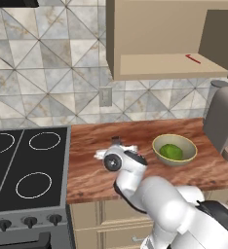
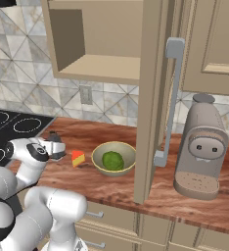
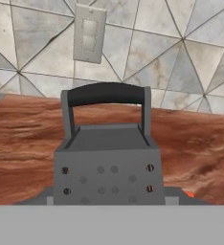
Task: Pick the cheese from the fridge and the cheese grater from the cabinet and place them next to the salad bowl.
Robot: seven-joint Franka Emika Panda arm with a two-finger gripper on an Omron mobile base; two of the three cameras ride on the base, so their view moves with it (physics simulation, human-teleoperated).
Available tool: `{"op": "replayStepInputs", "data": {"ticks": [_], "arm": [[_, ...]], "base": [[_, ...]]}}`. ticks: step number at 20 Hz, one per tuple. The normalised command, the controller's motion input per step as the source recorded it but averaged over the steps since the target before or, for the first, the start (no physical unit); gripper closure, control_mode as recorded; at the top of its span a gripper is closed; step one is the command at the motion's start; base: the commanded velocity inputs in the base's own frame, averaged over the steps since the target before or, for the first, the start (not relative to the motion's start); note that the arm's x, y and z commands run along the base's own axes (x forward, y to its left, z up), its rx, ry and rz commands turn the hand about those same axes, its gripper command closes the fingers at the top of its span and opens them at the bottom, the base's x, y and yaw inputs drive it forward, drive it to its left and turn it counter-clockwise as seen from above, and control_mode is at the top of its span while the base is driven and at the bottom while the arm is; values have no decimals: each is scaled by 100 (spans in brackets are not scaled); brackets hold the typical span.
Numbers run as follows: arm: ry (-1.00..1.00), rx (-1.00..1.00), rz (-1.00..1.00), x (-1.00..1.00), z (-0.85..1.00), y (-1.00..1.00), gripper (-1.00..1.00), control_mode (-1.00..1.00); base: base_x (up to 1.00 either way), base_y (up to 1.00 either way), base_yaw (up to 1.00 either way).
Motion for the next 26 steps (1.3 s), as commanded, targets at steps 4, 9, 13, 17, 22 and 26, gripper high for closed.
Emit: {"op": "replayStepInputs", "data": {"ticks": [4, 9, 13, 17, 22, 26], "arm": [[0, 3, 4, -11, -26, -5, 100, -100], [-1, 3, 4, -4, -22, -9, 100, -100], [-2, 3, 2, -9, -16, -22, 100, -100], [-2, 5, 3, -4, -18, -28, 100, -100], [-4, 5, 3, 0, -20, -29, 100, -100], [-7, 3, 1, 1, -23, -32, 100, -100]], "base": [[0, 0, 0], [0, 0, 0], [0, 0, 0], [0, 0, 0], [0, 0, 0], [0, 0, 0]]}}
